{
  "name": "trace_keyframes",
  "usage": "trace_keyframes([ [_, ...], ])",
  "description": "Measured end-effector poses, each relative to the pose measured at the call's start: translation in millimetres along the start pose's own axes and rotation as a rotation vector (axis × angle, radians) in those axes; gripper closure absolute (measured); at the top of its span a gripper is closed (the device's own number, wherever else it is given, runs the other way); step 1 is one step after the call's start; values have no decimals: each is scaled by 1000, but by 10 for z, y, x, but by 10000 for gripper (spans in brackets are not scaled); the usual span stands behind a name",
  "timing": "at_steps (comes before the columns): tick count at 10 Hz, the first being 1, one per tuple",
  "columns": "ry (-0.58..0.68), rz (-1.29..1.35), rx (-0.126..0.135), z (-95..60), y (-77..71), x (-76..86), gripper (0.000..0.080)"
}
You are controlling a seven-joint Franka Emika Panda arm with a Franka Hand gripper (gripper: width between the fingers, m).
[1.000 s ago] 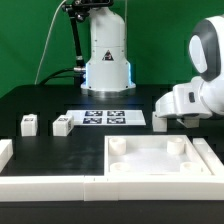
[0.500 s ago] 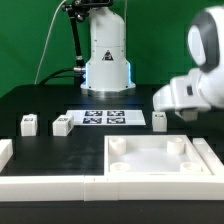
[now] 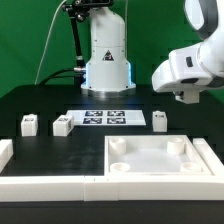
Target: Assemble one leg
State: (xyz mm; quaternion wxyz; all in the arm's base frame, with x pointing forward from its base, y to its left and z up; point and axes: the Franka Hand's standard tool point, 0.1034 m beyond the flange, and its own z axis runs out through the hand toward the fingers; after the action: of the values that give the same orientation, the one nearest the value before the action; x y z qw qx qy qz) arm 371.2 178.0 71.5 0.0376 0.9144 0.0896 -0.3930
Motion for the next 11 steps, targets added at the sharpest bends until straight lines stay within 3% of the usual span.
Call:
trace_keyframes([
  [2, 202, -2, 8, -25, 31, 32, 512],
  [3, 278, 8, 17, -33, 132, 81, 512],
  [5, 430, 6, 25, -259, 232, 156, 512],
  [6, 528, -8, 8, -399, 258, 134, 512],
  [7, 580, -7, 10, -443, 266, 70, 512],
  [9, 736, -16, 23, -435, 250, 116, 512],
  [11, 945, -60, 26, -569, 317, 168, 512],
])
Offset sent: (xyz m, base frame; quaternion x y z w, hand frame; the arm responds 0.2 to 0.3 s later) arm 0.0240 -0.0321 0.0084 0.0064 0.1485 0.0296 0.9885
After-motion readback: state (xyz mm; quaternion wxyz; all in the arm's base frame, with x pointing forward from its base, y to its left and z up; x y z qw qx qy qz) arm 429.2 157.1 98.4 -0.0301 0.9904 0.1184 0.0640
